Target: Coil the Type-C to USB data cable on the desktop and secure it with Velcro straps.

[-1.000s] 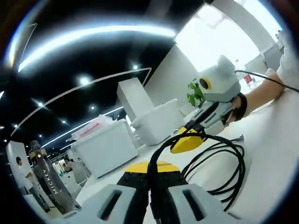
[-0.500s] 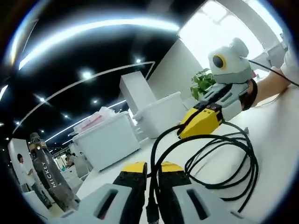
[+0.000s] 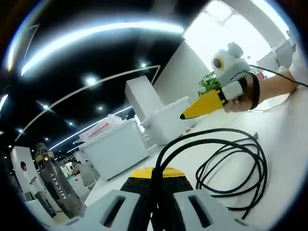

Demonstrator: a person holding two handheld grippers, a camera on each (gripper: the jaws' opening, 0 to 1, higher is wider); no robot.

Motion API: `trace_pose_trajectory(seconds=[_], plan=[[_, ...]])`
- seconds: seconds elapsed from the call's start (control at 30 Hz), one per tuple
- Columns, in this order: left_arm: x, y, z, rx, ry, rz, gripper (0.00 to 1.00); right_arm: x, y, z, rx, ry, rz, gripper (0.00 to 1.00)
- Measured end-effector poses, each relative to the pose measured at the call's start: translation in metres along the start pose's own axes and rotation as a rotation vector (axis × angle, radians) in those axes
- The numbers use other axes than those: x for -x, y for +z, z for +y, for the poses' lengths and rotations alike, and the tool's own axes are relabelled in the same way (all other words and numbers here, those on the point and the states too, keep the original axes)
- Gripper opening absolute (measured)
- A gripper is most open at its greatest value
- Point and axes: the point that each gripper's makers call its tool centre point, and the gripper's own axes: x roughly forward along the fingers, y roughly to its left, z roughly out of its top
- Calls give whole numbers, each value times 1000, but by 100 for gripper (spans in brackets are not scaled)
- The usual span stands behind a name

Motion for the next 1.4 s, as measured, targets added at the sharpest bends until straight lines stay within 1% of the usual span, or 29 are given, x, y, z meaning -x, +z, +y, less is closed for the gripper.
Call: trace_pose_trajectory(seconds=[0.03, 0.07, 0.1, 0.13, 0.17, 0.2, 0.23, 0.27, 0.3, 0.33, 0.37, 0.4, 0.43, 0.47, 0.53, 0.57, 0.63, 0.7, 0.73, 0.77, 0.8, 0.87, 0.9, 1.0, 1.17, 1.2, 1.27, 1.3, 1.4], plan=[[1, 3, 2, -2, 5, -9, 4, 1, -8, -5, 76, -7, 46, 13], [2, 7, 4, -8, 13, -18, 4, 3, -23, -13, 205, -35, 120, 13], [3, 10, 6, -13, 22, -27, 4, 3, -34, -19, 284, -51, 154, 13], [5, 14, 9, -16, 34, -38, 4, 3, -47, -20, 284, -47, 192, 13], [7, 18, 13, -17, 46, -49, 4, 3, -62, -20, 251, -25, 239, 13], [8, 22, 18, -14, 62, -67, 4, 3, -74, -24, 243, -17, 280, 13], [11, 27, 23, -6, 78, -85, 4, 3, -86, -24, 271, 0, 319, 13], [13, 31, 28, 0, 93, -97, 4, 4, -93, -23, 293, 19, 339, 14], [16, 34, 33, 5, 107, -108, 4, 5, -100, -21, 286, 36, 359, 14], [18, 37, 36, 10, 116, -119, 4, 5, -104, -14, 231, 59, 361, 14], [19, 38, 38, 9, 121, -121, 4, 4, -105, -10, 204, 76, 359, 15], [21, 41, 42, 8, 135, -127, 4, 4, -105, -4, 164, 104, 373, 18], [22, 43, 44, 8, 141, -132, 4, 2, -105, -1, 138, 107, 372, 20], [23, 45, 46, 11, 144, -137, 4, 0, -105, -3, 159, 98, 379, 20], [27, 51, 46, 20, 148, -157, 4, 0, -111, -9, 223, 66, 419, 20], [28, 55, 46, 20, 148, -168, 4, 0, -113, -7, 216, 77, 416, 20], [31, 61, 46, 11, 155, -184, 4, 2, -121, -10, 188, 64, 447, 19], [34, 67, 49, 12, 163, -205, 4, 2, -127, -13, 201, 49, 469, 17], [35, 70, 50, 29, 160, -221, 4, 2, -129, -16, 216, 40, 474, 15], [35, 71, 49, 54, 154, -234, 4, 2, -128, -17, 227, 36, 473, 10], [35, 71, 48, 72, 147, -238, 4, 2, -126, -21, 291, 27, 473, 4], [33, 68, 47, 83, 142, -230, 4, 0, -117, -24, 389, 4, 444, 3], [31, 64, 46, 89, 136, -218, 4, -1, -110, -24, 394, -11, 422, 3], [24, 54, 39, 112, 106, -185, 4, -4, -85, -20, 393, -49, 329, 2], [15, 39, 26, 120, 68, -138, 4, -4, -45, -5, 468, -76, 184, 2], [13, 36, 23, 119, 58, -125, 4, -5, -39, -1, 477, -79, 158, 2], [10, 31, 19, 103, 48, -108, 4, -4, -31, 6, 475, -77, 131, 2], [10, 30, 17, 90, 43, -103, 4, -4, -25, 11, 476, -78, 104, 2], [8, 27, 14, 64, 43, -94, 4, -2, -12, 17, 473, -89, 56, 2]])
